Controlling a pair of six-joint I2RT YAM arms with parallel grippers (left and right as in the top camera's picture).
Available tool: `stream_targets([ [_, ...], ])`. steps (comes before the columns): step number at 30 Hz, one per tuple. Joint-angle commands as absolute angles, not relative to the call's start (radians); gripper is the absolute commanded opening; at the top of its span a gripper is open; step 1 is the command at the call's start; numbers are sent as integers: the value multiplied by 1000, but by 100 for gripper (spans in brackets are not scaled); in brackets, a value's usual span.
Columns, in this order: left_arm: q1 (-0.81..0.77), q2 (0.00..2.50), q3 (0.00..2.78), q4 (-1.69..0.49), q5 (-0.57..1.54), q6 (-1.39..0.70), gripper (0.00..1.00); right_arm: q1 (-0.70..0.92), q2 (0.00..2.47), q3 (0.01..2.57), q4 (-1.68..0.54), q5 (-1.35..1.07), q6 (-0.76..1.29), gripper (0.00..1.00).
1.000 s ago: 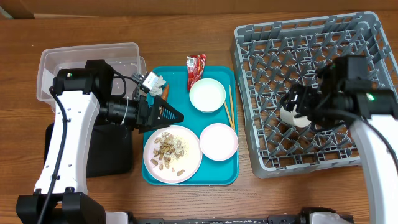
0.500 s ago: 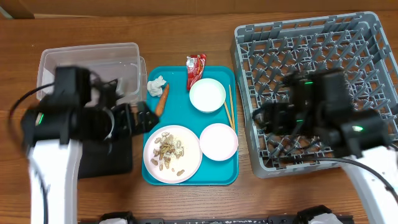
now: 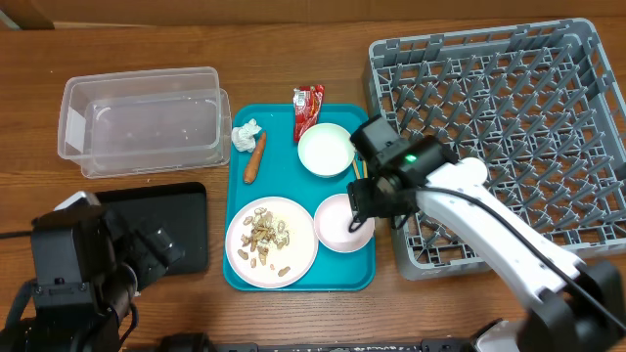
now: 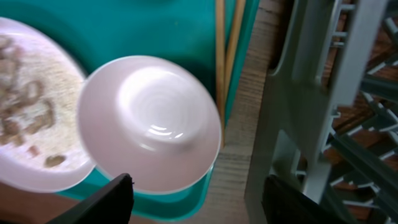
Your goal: Sort waste into correct bins and load items into the dishwasher
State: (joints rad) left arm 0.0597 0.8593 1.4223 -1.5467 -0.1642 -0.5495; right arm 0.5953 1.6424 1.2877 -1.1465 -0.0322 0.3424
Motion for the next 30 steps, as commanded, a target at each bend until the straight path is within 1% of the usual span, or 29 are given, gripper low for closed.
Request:
stream_targets([
  [1, 65, 864, 1435, -1555, -247, -580, 100, 594, 1704, 1281, -1137, 21, 363, 68],
  [5, 65, 868, 1435, -1554, -246, -580, 100, 595, 1777, 1271, -1129, -14, 340, 69],
  [6, 65, 869, 1435, -1551, -242, -581, 100, 595, 1794, 1267, -1126, -33, 341, 68],
  [8, 65, 870, 1435, -1536, -242, -580, 100, 595, 1814, 1260, -1118, -47, 341, 56],
  [13, 65, 870, 1435, -1518, -242, -580, 100, 595, 1819, 1250, -1100, -55, 341, 52],
  [16, 65, 870, 1435, -1518, -242, -580, 100, 595, 1819, 1246, -1083, -112, 341, 44],
  [21, 65, 870, 1435, -1518, -242, -580, 100, 599, 1819, 1205, -1031, -133, 375, 34],
  [23, 65, 870, 1435, -1518, -242, -580, 100, 600, 1819, 1193, -1026, -131, 389, 25],
  [26, 65, 870, 1435, -1518, -242, -580, 100, 600, 1814, 1194, -1023, -128, 391, 16],
  [30, 65, 870, 1435, -1518, -242, -580, 100, 600, 1803, 1233, -1064, -118, 390, 11],
])
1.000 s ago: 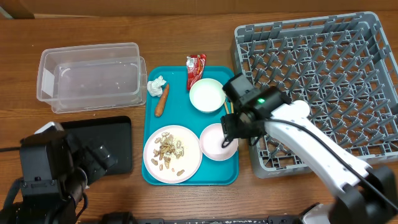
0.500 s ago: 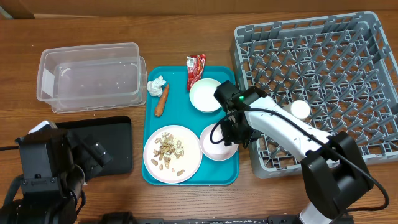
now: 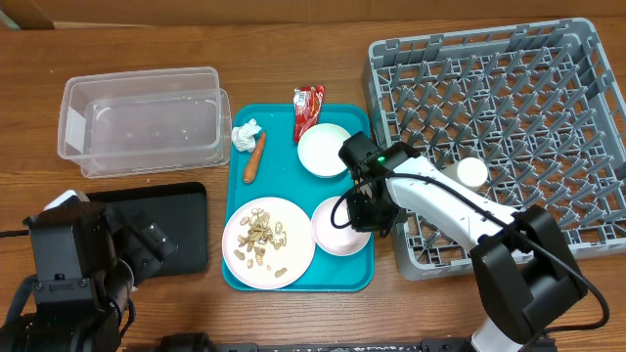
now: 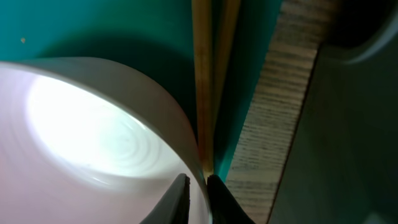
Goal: Sort waste into correct bins and load items into the dishwasher
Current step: 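Grasp the pink plate with the right gripper and move it into the rack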
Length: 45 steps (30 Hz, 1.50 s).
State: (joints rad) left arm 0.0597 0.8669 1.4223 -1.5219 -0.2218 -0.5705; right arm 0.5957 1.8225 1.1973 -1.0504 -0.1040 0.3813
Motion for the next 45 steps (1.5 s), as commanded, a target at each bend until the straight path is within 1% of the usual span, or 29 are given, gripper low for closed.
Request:
stream_targets([
  [1, 65, 870, 1435, -1518, -242, -580, 100, 600, 1796, 1247, -1080, -108, 390, 11],
  [5, 65, 870, 1435, -1518, -242, -580, 100, 600, 1747, 1316, -1150, -59, 390, 8],
  [8, 65, 870, 1435, -1518, -242, -580, 100, 600, 1697, 1362, -1183, -46, 390, 4],
  [13, 65, 870, 1435, -1518, -242, -580, 100, 582, 1589, 1425, -1209, -31, 390, 4],
  [15, 65, 870, 1435, -1518, -242, -580, 100, 575, 1552, 1440, -1229, 10, 391, 4],
  [19, 65, 870, 1435, -1518, -242, -580, 100, 575, 1503, 1443, -1268, 187, 404, 4],
  [21, 65, 870, 1435, -1518, -242, -580, 100, 574, 1496, 1443, -1295, 307, 451, 4],
  [22, 65, 870, 1435, -1518, -242, -580, 100, 572, 1496, 1443, -1309, 376, 482, 4],
  [27, 65, 870, 1435, -1518, -242, -580, 100, 525, 1496, 1442, -1355, 849, 782, 4],
  [30, 65, 870, 1435, -1518, -242, -580, 100, 493, 1496, 1442, -1288, 1040, 842, 4],
  [33, 65, 870, 1435, -1518, -242, -580, 100, 464, 1504, 1441, -1142, 1145, 802, 4],
  [37, 65, 870, 1435, -1518, -242, -580, 100, 435, 1540, 1441, -991, 1166, 659, 4],
  [40, 65, 870, 1435, -1518, -242, -580, 100, 420, 1603, 1439, -949, 1178, 597, 4],
  [45, 65, 870, 1435, -1518, -242, -580, 100, 412, 1739, 1439, -958, 1276, 566, 4],
])
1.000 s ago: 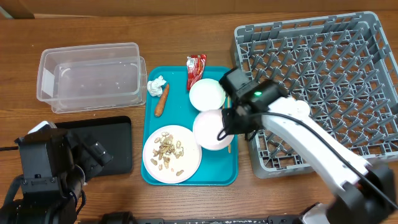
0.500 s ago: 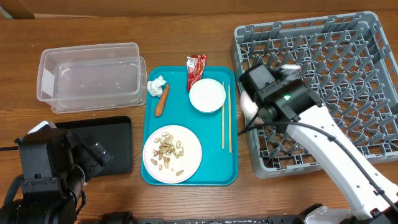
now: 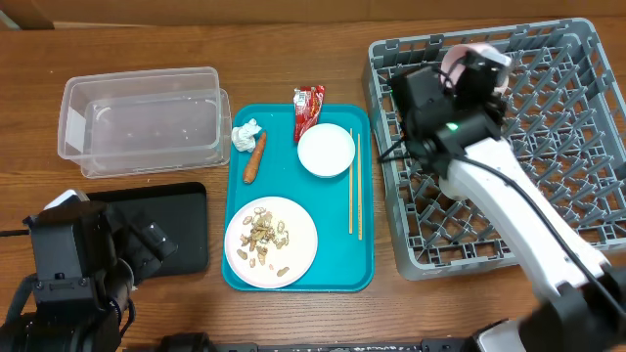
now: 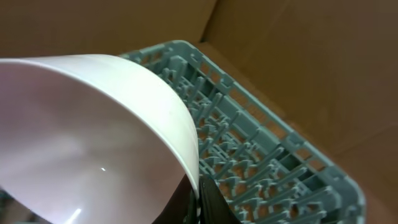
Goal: Sort waste into correct bins and load items into the dishwasher
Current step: 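Grasp the pink plate with the right gripper and move it into the rack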
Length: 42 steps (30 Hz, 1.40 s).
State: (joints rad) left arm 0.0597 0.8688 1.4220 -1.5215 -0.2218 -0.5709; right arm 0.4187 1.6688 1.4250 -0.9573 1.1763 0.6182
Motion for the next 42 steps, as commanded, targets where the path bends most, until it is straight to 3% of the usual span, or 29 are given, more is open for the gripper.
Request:
stream_targets([
  [1, 65, 870, 1435, -1518, -242, -580, 100, 412, 1769, 1439, -958, 1291, 559, 4],
  [7, 65, 870, 1435, -1518, -242, -580, 100, 392, 1865, 1439, -942, 1388, 560, 4],
  [16, 65, 870, 1435, -1518, -242, -580, 100, 369, 1871, 1439, -930, 1232, 549, 4],
  [32, 65, 870, 1435, -1518, -242, -580, 100, 398, 1876, 1404, -967, 1186, 549, 4],
  [42, 65, 870, 1435, -1518, -242, -580, 100, 445, 1876, 1405, -1136, 1042, 553, 5],
])
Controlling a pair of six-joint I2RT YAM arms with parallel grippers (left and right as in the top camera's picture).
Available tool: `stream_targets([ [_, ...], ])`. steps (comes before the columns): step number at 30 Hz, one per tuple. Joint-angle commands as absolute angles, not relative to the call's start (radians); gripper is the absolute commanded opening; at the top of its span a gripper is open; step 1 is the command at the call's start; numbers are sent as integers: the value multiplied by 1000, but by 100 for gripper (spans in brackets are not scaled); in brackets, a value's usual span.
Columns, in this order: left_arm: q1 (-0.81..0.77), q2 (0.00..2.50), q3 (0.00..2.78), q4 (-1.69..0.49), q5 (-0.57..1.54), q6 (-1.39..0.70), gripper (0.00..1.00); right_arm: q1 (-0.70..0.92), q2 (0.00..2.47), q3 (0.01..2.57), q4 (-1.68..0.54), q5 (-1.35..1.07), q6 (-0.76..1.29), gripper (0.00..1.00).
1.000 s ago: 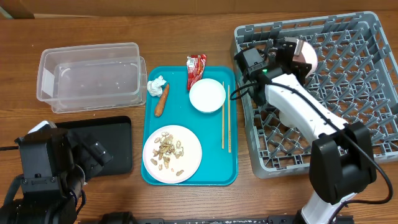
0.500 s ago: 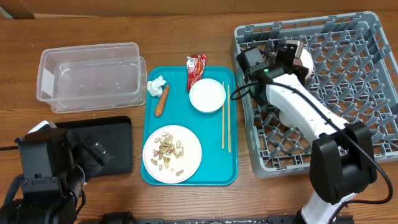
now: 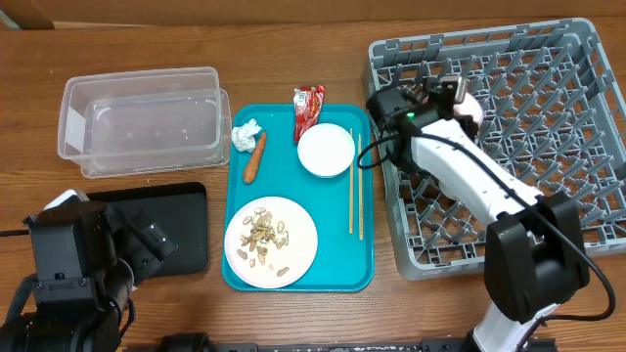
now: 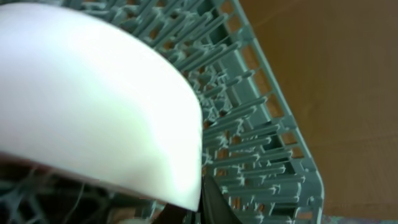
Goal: Sort waste into correct bins and load items into the dishwasher
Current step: 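Grasp the pink plate with the right gripper and move it into the rack, then reach the right gripper to the white bowl and grasp it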
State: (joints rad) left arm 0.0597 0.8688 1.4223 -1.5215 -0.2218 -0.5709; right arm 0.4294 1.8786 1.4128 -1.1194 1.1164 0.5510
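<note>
My right gripper [image 3: 452, 94] is shut on the rim of the pink bowl [image 3: 469, 104], holding it tilted low over the back-left tines of the grey dishwasher rack [image 3: 577, 59]. In the right wrist view the bowl [image 4: 93, 93] fills the left side, and a dark fingertip [image 4: 210, 200] presses its edge, with the gripper [image 4: 199, 208] at the frame's bottom. The teal tray [image 3: 293, 279] carries a white bowl [image 3: 326, 150], a plate of peanut shells [image 3: 271, 242], chopsticks [image 3: 354, 191], a carrot [image 3: 254, 157], a crumpled tissue [image 3: 245, 134] and a red wrapper [image 3: 308, 108]. My left arm [image 3: 73, 269] rests at the lower left.
A clear plastic container [image 3: 142, 122] stands at the back left. A black bin [image 3: 181, 230] lies in front of it, beside the tray. The rack's tines stand close all around the bowl.
The right gripper has come down and slightly nearer with the pink bowl, from high over the rack's back-left corner to just above the tines. The left arm has not moved.
My right gripper was open over the pink bowl on the tray's near right. Then it was shut on the bowl's rim beside the chopsticks. Then the bowl was off the tray, high over the rack, and now it is low among the rack's tines.
</note>
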Motion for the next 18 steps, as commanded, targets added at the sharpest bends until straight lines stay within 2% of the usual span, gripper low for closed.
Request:
stream_targets([
  [1, 65, 870, 1435, -1518, -242, -580, 100, 452, 1876, 1405, -1145, 1042, 553, 11],
  [4, 65, 870, 1435, -1518, -242, -580, 100, 487, 1874, 1411, -1174, 1042, 553, 38],
  [5, 65, 870, 1435, -1518, -242, -580, 100, 499, 1872, 1415, -1186, 1042, 554, 43],
  [15, 65, 870, 1435, -1518, -242, -580, 100, 683, 1861, 1590, -1361, 1081, 682, 68],
  [16, 65, 870, 1435, -1518, -242, -580, 100, 697, 1861, 1610, -1356, 1076, 682, 73],
  [18, 65, 870, 1435, -1518, -242, -580, 100, 716, 1861, 1634, -1298, 1031, 681, 93],
])
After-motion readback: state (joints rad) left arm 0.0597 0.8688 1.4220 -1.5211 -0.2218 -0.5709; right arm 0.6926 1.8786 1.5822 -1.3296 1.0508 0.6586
